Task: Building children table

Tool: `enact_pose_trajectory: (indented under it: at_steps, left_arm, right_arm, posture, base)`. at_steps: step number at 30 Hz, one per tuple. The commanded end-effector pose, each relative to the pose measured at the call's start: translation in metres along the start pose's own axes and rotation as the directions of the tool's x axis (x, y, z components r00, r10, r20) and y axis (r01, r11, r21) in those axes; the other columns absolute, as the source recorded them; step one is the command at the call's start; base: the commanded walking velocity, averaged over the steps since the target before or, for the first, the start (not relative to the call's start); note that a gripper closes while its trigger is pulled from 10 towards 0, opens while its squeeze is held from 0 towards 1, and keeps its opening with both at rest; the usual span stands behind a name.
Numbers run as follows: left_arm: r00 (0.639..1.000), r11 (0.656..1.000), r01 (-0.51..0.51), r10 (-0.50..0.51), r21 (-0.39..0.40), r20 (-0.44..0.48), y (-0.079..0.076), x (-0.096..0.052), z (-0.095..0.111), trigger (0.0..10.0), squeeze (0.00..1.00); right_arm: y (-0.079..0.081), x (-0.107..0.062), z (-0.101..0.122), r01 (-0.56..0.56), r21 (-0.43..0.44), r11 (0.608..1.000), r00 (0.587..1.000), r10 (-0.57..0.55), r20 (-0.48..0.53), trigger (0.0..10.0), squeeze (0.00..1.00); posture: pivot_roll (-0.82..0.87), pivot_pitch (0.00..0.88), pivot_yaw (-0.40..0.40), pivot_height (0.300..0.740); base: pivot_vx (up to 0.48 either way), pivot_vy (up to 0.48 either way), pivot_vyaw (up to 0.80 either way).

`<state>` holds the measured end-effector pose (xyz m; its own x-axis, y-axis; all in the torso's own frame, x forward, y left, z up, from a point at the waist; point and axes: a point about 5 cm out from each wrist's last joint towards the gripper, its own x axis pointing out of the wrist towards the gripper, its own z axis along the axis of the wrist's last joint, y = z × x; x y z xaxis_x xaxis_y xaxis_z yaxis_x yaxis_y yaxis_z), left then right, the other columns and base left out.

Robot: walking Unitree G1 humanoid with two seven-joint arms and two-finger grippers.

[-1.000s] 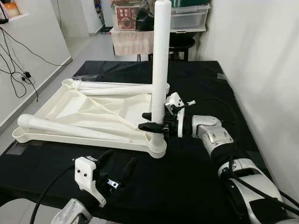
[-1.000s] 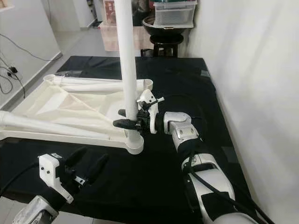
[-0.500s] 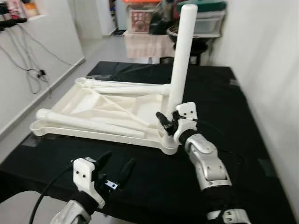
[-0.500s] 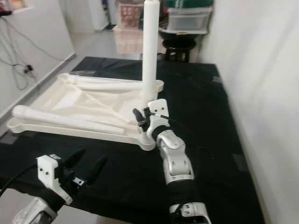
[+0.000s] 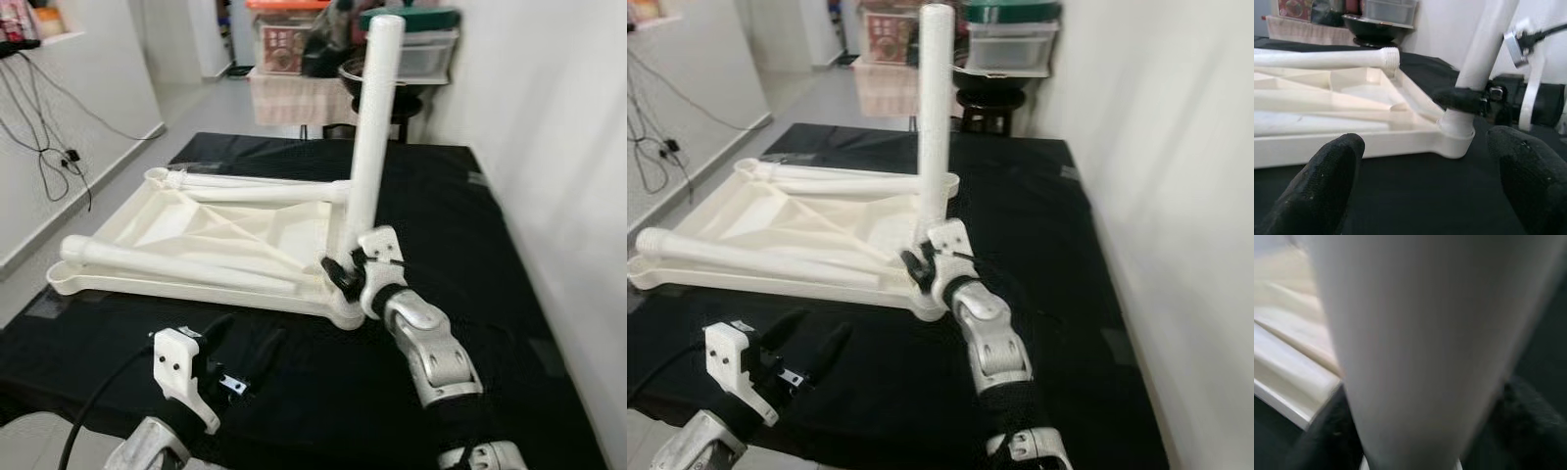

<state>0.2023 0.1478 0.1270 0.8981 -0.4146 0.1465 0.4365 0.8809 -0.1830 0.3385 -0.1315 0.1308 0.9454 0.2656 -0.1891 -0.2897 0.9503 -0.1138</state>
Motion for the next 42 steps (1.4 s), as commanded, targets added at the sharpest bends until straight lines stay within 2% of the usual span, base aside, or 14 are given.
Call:
enact_pose_trajectory:
  at_steps: [1,4,8,13,14,17,18,25,31,32,34,36,38,42]
  left_arm:
    - [1.0,1.0,-0.004,0.004,-0.006,-0.007,0.003,-0.001,-0.002,10.0,0.0]
    - [1.0,1.0,-0.008,0.008,-0.004,-0.006,0.003,-0.001,-0.001,10.0,0.0]
    - [1.0,1.0,-0.011,0.011,-0.003,-0.006,0.004,-0.001,-0.001,10.0,0.0]
    - [1.0,1.0,-0.012,0.012,-0.003,-0.009,0.006,-0.002,-0.001,10.0,0.0]
    - [1.0,1.0,-0.012,0.012,-0.004,-0.009,0.006,-0.002,-0.001,10.0,0.0]
    - [1.0,1.0,-0.013,0.013,-0.002,-0.01,0.006,-0.002,0.0,10.0,0.0]
    - [1.0,1.0,-0.013,0.013,0.0,-0.013,0.006,-0.003,0.0,10.0,0.0]
    - [0.999,1.0,-0.016,0.017,0.009,-0.028,0.006,-0.008,0.001,10.0,0.0]
    - [0.999,1.0,-0.026,0.026,0.015,-0.037,0.007,-0.009,0.001,10.0,0.0]
    - [0.991,0.99,-0.121,0.124,0.073,-0.047,0.014,-0.012,0.004,10.0,0.0]
    - [0.981,0.977,-0.183,0.188,0.111,-0.042,0.02,-0.013,0.006,10.0,0.0]
    - [0.967,0.957,-0.246,0.253,0.154,-0.029,0.025,-0.013,0.009,10.0,0.0]
    - [0.921,0.895,-0.379,0.39,0.235,-0.001,0.038,-0.013,0.015,10.0,0.0]
    - [0.886,0.836,-0.441,0.463,0.328,0.013,0.042,-0.013,0.014,10.0,0.0]
  right_arm:
    - [-0.023,-0.004,-0.002,0.122,-0.015,0.992,0.992,-0.122,-0.025,10.0,1.0]
    - [-0.047,-0.009,-0.003,0.229,-0.024,0.973,0.973,-0.23,-0.024,10.0,1.0]
    - [-0.048,-0.012,-0.004,0.227,-0.01,0.974,0.973,-0.227,-0.034,10.0,1.0]
    - [-0.018,-0.021,-0.01,0.04,0.059,0.997,0.998,-0.037,-0.054,10.0,1.0]
    - [-0.012,-0.025,-0.012,0.012,0.075,0.997,0.998,-0.007,-0.064,10.0,0.8]
    - [-0.006,-0.028,-0.016,-0.017,0.091,0.996,0.997,0.024,-0.076,10.0,0.64]
    - [0.001,-0.032,-0.016,-0.076,0.107,0.991,0.994,0.083,-0.068,10.0,0.0]
    - [0.032,-0.051,-0.015,-0.438,0.138,0.888,0.896,0.443,-0.003,10.0,0.0]
    - [0.036,-0.056,-0.015,-0.498,0.134,0.857,0.865,0.502,-0.003,10.0,0.0]
    - [0.042,-0.068,-0.016,-0.611,0.064,0.789,0.789,0.613,-0.025,10.0,0.0]
    - [0.044,-0.07,-0.015,-0.629,0.051,0.776,0.776,0.63,-0.02,10.0,0.0]
    - [0.044,-0.069,-0.013,-0.62,0.041,0.783,0.784,0.621,0.0,10.0,0.0]
    - [0.034,-0.054,-0.003,-0.479,0.084,0.874,0.877,0.473,0.084,10.0,0.0]
    - [0.024,-0.041,0.002,-0.356,0.163,0.92,0.931,0.333,0.15,10.0,0.0]
  posture:
    - [-0.03,0.036,-0.007,0.74]
    - [-0.04,0.037,-0.004,0.74]
    - [-0.04,0.038,-0.001,0.74]
    - [-0.04,0.04,0.0,0.74]
    - [-0.04,0.04,0.0,0.74]
    - [-0.04,0.046,-0.002,0.74]
    - [-0.04,0.05,0.002,0.74]
    - [-0.05,0.057,0.02,0.74]
    - [-0.05,0.058,0.024,0.74]
    - [-0.06,0.059,0.033,0.74]
    - [-0.06,0.059,0.033,0.74]
    - [-0.06,0.059,0.033,0.74]
    - [-0.05,0.061,0.04,0.74]
    - [-0.05,0.058,0.041,0.74]
  base:
    - [0.0,0.0,0.0]
    - [0.0,0.0,0.0]
    - [0.0,0.0,0.0]
    - [0.0,0.0,0.0]
    - [0.0,0.0,0.0]
    - [0.0,0.0,0.0]
    - [0.0,0.0,0.0]
    - [0.0,0.0,0.0]
    - [0.0,0.0,0.0]
    - [0.0,0.0,0.0]
    - [0.0,0.0,0.0]
    - [0.0,0.0,0.0]
    - [0.0,0.0,0.0]
    - [0.0,0.0,0.0]
